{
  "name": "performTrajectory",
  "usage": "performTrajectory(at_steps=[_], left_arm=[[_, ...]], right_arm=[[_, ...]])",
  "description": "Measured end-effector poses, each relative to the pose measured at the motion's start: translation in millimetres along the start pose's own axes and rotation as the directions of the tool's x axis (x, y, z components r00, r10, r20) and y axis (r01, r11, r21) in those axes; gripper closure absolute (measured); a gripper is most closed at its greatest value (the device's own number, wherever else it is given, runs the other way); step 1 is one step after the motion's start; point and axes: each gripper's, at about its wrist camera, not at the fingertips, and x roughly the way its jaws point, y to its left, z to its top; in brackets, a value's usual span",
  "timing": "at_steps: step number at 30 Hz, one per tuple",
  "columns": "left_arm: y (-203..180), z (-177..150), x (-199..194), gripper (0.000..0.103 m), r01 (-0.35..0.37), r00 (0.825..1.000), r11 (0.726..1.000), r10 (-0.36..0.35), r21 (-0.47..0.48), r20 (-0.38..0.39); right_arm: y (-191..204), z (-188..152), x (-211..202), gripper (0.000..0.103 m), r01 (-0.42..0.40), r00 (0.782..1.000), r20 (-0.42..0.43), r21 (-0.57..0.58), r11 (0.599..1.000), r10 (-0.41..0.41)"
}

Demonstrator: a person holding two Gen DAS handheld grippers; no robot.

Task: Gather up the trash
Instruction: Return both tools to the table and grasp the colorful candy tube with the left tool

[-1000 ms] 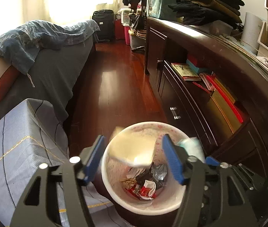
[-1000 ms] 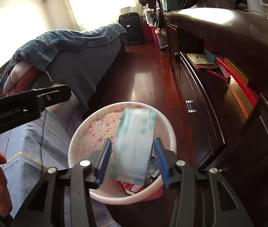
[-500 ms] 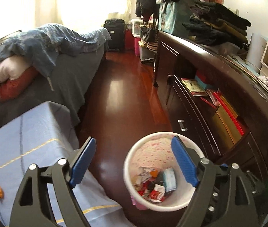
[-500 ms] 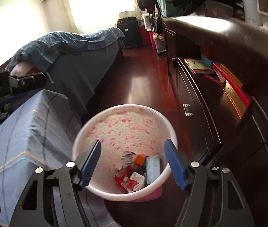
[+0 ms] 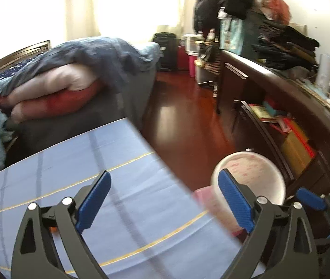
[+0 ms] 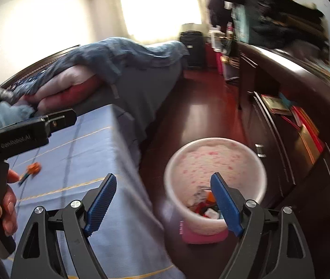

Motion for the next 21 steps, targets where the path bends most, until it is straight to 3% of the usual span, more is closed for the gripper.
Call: performTrajectory(at_steps=[5, 11, 13, 17, 19, 21], left_arm=[[67, -25, -11, 0.008, -0.079, 0.996, 0.996, 0.077, -0.041, -0.041], [147, -60, -14, 0.010, -0.176, 0.979, 0.980, 0.165, -0.095, -0.117], [168, -71, -13, 0.017, -0.183, 0.975, 0.978, 0.168, -0.102, -0.146], [198, -87, 3, 0.022, -0.154, 0.967, 0.982, 0.127, -0.110, -0.219], [206, -95, 14, 0.034, -0.145, 0.960, 0.984, 0.115, -0.102, -0.254], [210, -100, 21, 0.036, -0.136, 0.958, 0.986, 0.106, -0.098, -0.265]], right_arm=[[50, -7, -7, 0.018, -0.044, 0.999, -0.012, -0.094, 0.995, 0.043], [102, -17, -12, 0.018, -0.093, 0.996, -0.031, -0.193, 0.977, 0.089], [115, -19, -13, 0.018, -0.108, 0.994, -0.039, -0.213, 0.971, 0.102], [140, -24, -18, 0.018, -0.136, 0.991, -0.046, -0.243, 0.960, 0.129], [151, -24, -21, 0.018, -0.147, 0.989, -0.043, -0.253, 0.956, 0.141], [158, -25, -22, 0.018, -0.152, 0.988, -0.042, -0.260, 0.954, 0.146]])
